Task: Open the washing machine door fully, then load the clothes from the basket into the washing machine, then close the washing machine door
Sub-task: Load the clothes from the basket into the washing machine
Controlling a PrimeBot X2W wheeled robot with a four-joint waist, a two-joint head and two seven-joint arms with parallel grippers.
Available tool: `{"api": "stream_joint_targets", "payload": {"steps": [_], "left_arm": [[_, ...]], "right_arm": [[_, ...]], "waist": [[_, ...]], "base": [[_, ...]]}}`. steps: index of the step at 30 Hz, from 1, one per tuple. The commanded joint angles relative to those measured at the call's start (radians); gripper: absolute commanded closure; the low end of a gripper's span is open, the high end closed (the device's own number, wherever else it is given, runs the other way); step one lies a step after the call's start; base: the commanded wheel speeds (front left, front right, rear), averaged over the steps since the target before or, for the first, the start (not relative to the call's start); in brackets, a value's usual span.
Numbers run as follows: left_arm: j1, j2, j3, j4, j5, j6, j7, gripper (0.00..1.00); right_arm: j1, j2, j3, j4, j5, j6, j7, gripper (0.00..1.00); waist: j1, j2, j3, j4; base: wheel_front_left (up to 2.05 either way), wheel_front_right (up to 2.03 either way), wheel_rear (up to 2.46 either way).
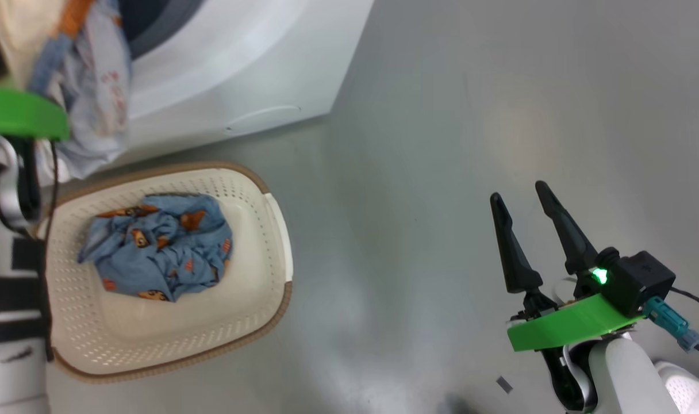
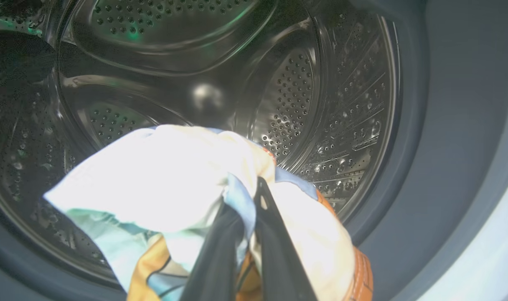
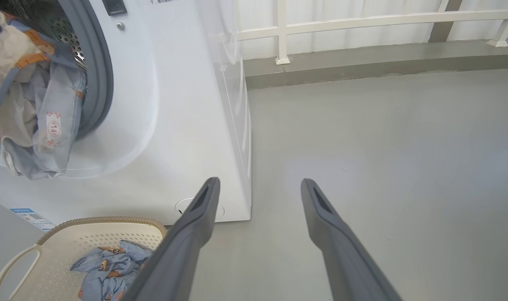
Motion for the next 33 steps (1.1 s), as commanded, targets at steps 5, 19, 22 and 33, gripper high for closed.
{"api": "stream_joint_targets", "payload": {"steps": [5, 19, 22, 33], "left_arm": [[-0.085, 0.06, 0.034, -0.006, 0.036, 0.001, -0.006, 1.0], [-0.251, 0.113, 0.057, 0.07, 0.077, 0.012, -0.006, 1.0], [-0.292, 0.116, 0.057, 0.068, 0.084, 0.019, -0.006, 1.0], [-0.377, 0.154, 0.065, 0.023, 0.11, 0.048, -0.006, 1.0]], "right_arm": [[-0.016, 0.0, 0.038, -0.023, 0.011, 0.009, -0.012, 0.0], [-0.044, 0.0, 0.068, -0.02, 0.003, 0.009, -0.012, 0.0], [-0.049, 0.0, 0.071, -0.021, -0.002, 0.009, -0.012, 0.0], [-0.063, 0.0, 0.088, -0.025, 0.002, 0.009, -0.012, 0.0]], "waist": [[-0.0001, -0.0001, 0.059, -0.039], [-0.0001, -0.0001, 0.129, -0.081], [-0.0001, -0.0001, 0.145, -0.084], [-0.0001, -0.0001, 0.182, -0.1]], "base": [[0.0, 0.0, 0.0], [0.0, 0.0, 0.0], [0.0, 0.0, 0.0], [0.0, 0.0, 0.0]]}}
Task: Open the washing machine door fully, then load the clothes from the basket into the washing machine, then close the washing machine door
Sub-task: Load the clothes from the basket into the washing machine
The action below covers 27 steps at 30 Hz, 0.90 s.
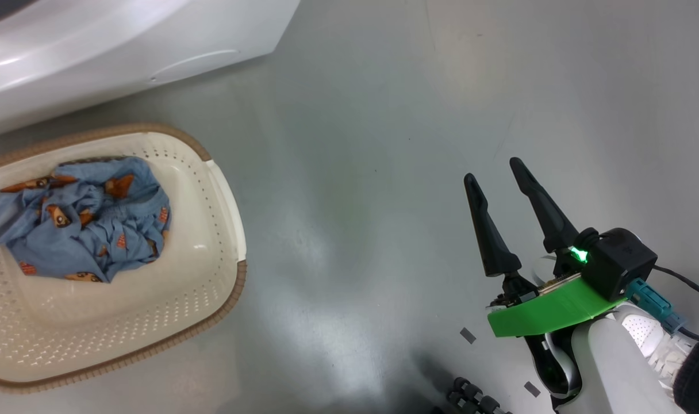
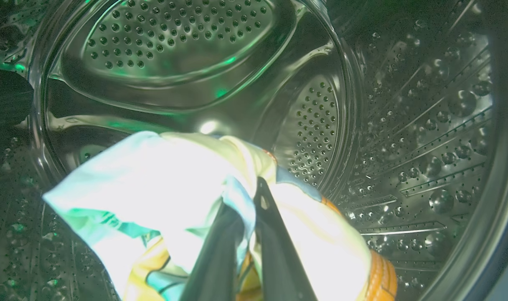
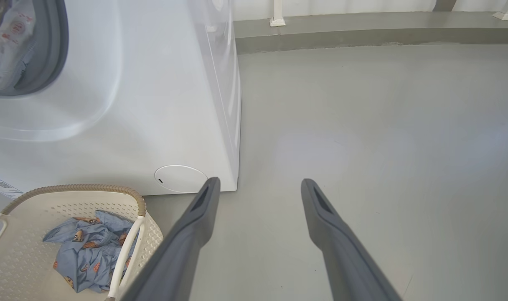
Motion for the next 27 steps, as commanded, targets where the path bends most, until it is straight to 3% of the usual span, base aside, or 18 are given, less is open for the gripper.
{"api": "stream_joint_targets", "payload": {"steps": [1, 11, 18, 25, 26, 27], "left_arm": [[-0.02, 0.05, 0.015, -0.037, 0.007, 0.005, -0.005, 1.0], [-0.011, 0.068, 0.008, -0.098, 0.026, 0.032, -0.005, 1.0], [-0.022, 0.07, -0.02, 0.166, 0.031, 0.033, -0.005, 1.0], [-0.093, 0.062, -0.048, 0.326, 0.038, 0.043, -0.005, 1.0], [-0.102, 0.059, -0.05, 0.357, 0.036, 0.044, 0.004, 0.96], [-0.112, 0.055, -0.053, 0.383, 0.035, 0.044, 0.01, 0.83]], "right_arm": [[0.007, -0.001, 0.024, -0.022, 0.0, 0.009, -0.012, 0.0], [-0.005, 0.0, 0.031, -0.018, 0.003, 0.009, -0.012, 0.0], [0.008, 0.0, 0.038, -0.008, 0.003, 0.009, -0.012, 0.0], [0.015, 0.0, 0.034, -0.002, -0.003, 0.009, -0.012, 0.0], [0.017, 0.0, 0.034, -0.001, -0.003, 0.009, -0.012, 0.0], [0.018, 0.0, 0.033, -0.001, -0.004, 0.009, -0.012, 0.0]], "waist": [[-0.0001, 0.0, 0.004, -0.003], [-0.0001, 0.0, 0.025, -0.012], [-0.0001, 0.0, 0.007, -0.009], [-0.0001, 0.0, -0.006, -0.003], [-0.0001, 0.0, -0.01, -0.002], [-0.0001, 0.0, -0.012, -0.001]], "base": [[0.0, 0.0, 0.0], [0.0, 0.0, 0.0], [0.0, 0.0, 0.0], [0.0, 0.0, 0.0], [0.0, 0.0, 0.0], [0.0, 0.0, 0.0]]}}
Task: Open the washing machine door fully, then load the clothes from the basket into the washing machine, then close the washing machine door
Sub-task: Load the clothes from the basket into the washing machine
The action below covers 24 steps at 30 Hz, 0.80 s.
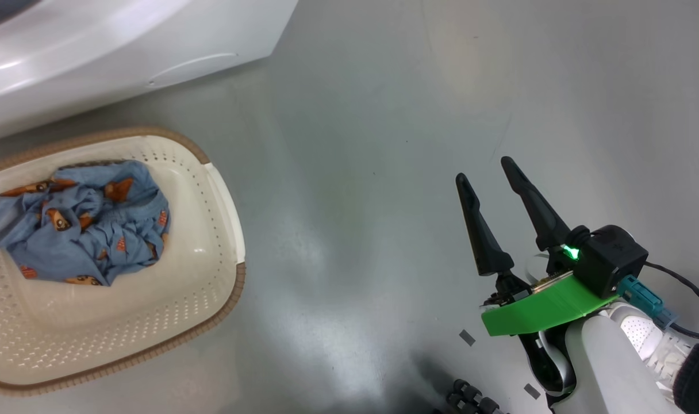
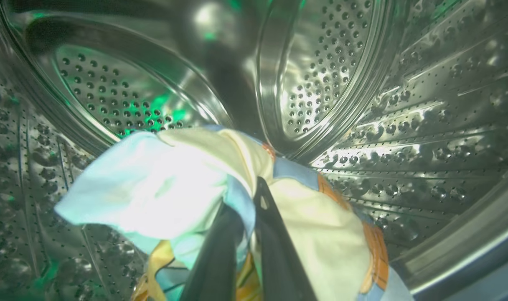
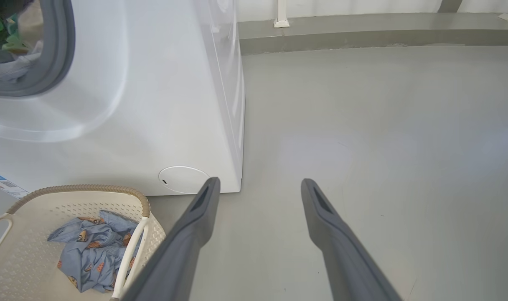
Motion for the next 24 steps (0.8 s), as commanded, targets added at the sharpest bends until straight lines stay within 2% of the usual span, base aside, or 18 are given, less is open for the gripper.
{"api": "stream_joint_targets", "payload": {"steps": [1, 3, 4, 5, 6, 7, 14, 24], "left_arm": [[-0.015, 0.034, 0.002, 0.002, 0.008, 0.007, 0.007, 0.83], [-0.035, 0.03, -0.006, 0.046, 0.01, 0.01, 0.015, 0.65], [-0.043, 0.026, -0.006, 0.069, 0.006, 0.011, 0.026, 0.63], [-0.051, 0.024, -0.009, 0.088, 0.006, 0.013, 0.031, 0.42], [-0.059, 0.024, -0.011, 0.104, 0.006, 0.018, 0.033, 0.14], [-0.065, 0.022, -0.011, 0.12, 0.005, 0.021, 0.037, 0.0], [-0.095, 0.008, -0.017, 0.196, -0.005, 0.048, 0.034, 0.0], [-0.084, -0.024, -0.021, 0.229, -0.034, 0.057, 0.005, 0.0]], "right_arm": [[0.032, -0.001, 0.016, -0.016, -0.004, 0.009, -0.012, 0.0], [0.034, -0.001, 0.015, -0.016, -0.003, 0.009, -0.012, 0.0], [0.035, -0.001, 0.015, -0.016, -0.003, 0.009, -0.012, 0.0], [0.036, -0.001, 0.014, -0.016, -0.003, 0.009, -0.012, 0.0], [0.037, -0.001, 0.014, -0.016, -0.003, 0.009, -0.012, 0.0], [0.037, -0.001, 0.013, -0.016, -0.003, 0.009, -0.012, 0.0], [0.042, -0.001, 0.004, -0.014, -0.003, 0.009, -0.012, 0.0], [0.045, -0.001, -0.011, -0.017, -0.011, 0.009, -0.012, 0.0]], "waist": [[-0.0001, 0.0, -0.005, 0.003], [-0.0001, 0.0, -0.01, 0.005], [-0.0001, 0.0, -0.013, 0.006], [-0.0001, 0.0, -0.014, 0.007], [-0.0001, 0.0, -0.016, 0.007], [-0.0001, 0.0, -0.018, 0.008], [-0.0001, 0.0, -0.023, 0.017], [-0.0001, 0.0, -0.038, 0.044]], "base": [[0.0, 0.0, 0.0], [0.0, 0.0, 0.0], [0.0, 0.0, 0.0], [0.0, 0.0, 0.0], [0.0, 0.0, 0.0], [0.0, 0.0, 0.0], [0.0, 0.0, 0.0], [0.0, 0.0, 0.0]]}}
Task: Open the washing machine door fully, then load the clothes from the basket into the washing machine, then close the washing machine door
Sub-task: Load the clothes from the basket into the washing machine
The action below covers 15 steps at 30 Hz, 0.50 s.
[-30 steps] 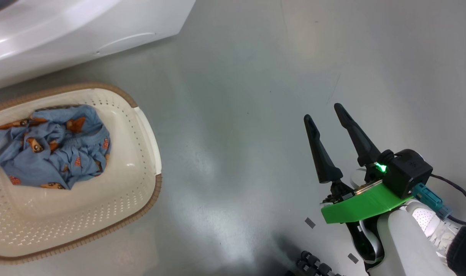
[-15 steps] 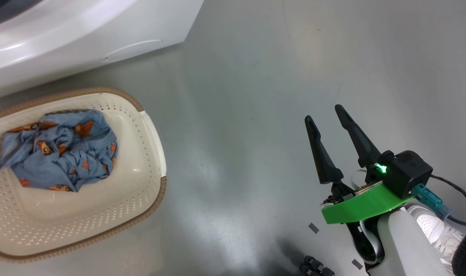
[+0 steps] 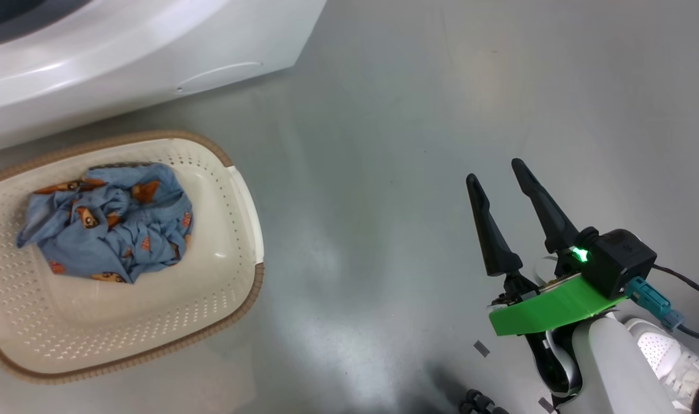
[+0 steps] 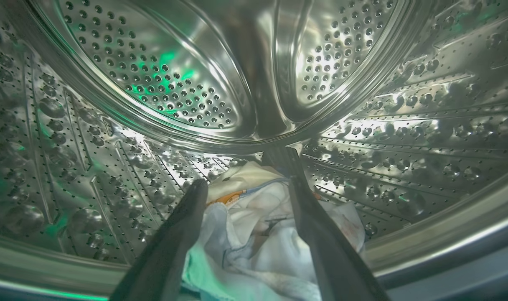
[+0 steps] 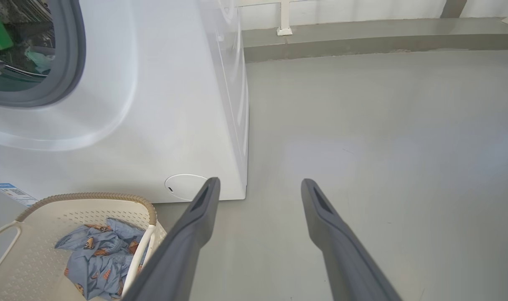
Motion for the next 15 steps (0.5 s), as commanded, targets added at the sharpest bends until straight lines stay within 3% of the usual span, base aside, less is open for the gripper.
{"api": "stream_joint_targets", "payload": {"steps": [1, 15], "left_arm": [[0.002, 0.036, 0.003, -0.018, -0.008, 0.008, -0.011, 0.0], [0.097, -0.021, 0.008, -0.107, -0.058, -0.001, -0.022, 0.0]], "right_arm": [[0.033, -0.001, 0.014, -0.02, -0.011, 0.009, -0.012, 0.0], [0.04, -0.001, -0.018, -0.023, -0.025, 0.009, -0.012, 0.0]], "waist": [[-0.0001, 0.0, -0.005, 0.005], [-0.0001, 0.0, -0.041, 0.055]], "base": [[0.0, 0.0, 0.0], [0.0, 0.0, 0.0]]}}
